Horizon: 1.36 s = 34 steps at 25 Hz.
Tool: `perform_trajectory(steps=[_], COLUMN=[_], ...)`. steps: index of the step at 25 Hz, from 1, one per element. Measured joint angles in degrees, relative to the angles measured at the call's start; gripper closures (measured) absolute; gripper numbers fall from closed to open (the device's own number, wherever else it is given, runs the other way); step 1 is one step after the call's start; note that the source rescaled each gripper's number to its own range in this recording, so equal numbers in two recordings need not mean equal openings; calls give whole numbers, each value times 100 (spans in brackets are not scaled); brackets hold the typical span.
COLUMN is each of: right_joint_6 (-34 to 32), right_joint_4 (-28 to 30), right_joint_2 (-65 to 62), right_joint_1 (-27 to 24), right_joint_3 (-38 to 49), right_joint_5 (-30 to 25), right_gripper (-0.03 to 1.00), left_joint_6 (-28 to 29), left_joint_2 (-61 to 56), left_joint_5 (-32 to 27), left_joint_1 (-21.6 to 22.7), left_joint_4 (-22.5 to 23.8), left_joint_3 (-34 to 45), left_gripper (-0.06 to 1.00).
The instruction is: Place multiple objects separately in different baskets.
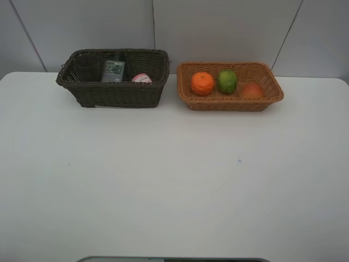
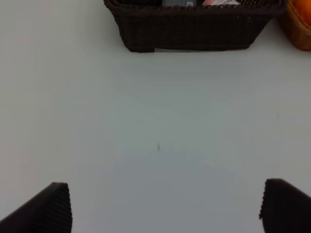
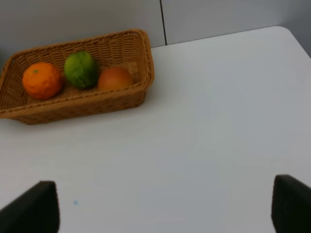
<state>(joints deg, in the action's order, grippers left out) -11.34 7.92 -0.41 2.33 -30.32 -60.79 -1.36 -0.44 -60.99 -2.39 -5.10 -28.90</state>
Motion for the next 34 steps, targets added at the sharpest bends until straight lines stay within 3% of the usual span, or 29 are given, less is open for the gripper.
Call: perform_trajectory(steps=[34], right_joint_6=[0], right_joint_4=[0], right_joint_2=[0], right_joint_1=[0], right_joint_3=[0], right_joint_5=[0], right_gripper=[2], left_joint_6=[-18], left_joint_2=[0], left_joint_5=[13], left_joint_1=[0], left_joint_4=[11], left_joint_3=[0], left_gripper=[-6])
